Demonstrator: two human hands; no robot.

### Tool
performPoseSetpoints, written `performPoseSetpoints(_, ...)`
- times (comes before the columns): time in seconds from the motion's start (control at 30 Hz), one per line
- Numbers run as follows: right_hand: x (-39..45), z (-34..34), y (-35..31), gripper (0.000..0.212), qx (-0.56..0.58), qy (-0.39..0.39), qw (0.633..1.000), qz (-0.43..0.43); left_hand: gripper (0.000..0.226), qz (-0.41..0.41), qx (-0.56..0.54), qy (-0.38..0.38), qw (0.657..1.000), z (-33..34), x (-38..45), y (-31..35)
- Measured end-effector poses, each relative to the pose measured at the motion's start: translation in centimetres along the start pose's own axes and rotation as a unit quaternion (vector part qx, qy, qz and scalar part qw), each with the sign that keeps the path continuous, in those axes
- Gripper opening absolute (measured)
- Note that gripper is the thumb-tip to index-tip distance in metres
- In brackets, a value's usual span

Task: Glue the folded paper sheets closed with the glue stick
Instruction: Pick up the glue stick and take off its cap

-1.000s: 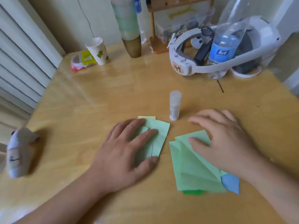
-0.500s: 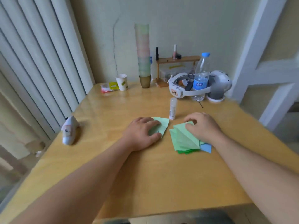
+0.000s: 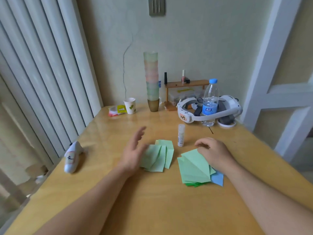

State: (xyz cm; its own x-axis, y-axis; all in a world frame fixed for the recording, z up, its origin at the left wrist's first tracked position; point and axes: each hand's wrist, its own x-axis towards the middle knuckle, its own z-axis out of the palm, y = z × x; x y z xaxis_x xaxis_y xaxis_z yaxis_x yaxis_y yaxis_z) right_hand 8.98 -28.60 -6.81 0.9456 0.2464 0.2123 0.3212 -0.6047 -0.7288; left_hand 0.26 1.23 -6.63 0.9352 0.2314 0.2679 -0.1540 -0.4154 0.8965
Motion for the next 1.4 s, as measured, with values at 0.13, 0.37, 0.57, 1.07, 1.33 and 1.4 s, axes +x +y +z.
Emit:
performPoseSetpoints(0.13, -0.4, -0.4, 0.1, 0.019, 0.074, 0.010, 0.997, 0.033, 0.057, -0.116, -0.227, 0.079, 0.964, -0.8, 0.8, -0.1)
performPoseSetpoints(0.37, -0.5, 0.0, 0.1, 0.025, 0.082, -0.006, 0.995, 0.049, 0.058, -0.035, 0.031, -0.037, 0.998, 0.0, 0.9, -1.2)
performPoseSetpoints(0.57, 1.7, -1.7, -2.8, 0.032, 0.080, -0.077, 0.987, 0.118, 0.046, 0.091, 0.241, -0.069, 0.964, 0.7, -0.1, -0.7)
performPoseSetpoints(1.07, 3.5, 0.6, -7.1, 0.017, 0.096, 0.008, 0.993, -0.069, 0.037, 0.178, 0.286, -0.006, 0.942, 1.4, -0.6, -0.5)
performPoseSetpoints(1.33, -1.1, 5.2, -11.7, 0.040, 0.392, -0.057, 0.918, -0.007, 0.046, 0.128, 0.266, 0.134, 0.946, 0.5, -0.6, 0.2)
performPoseSetpoints(1.4, -1.7, 6.2, -12.0, 0.033, 0.408, -0.079, 0.910, 0.013, 0.053, 0.140, 0.265, 0.151, 0.942, 0.3, -0.9, 1.1)
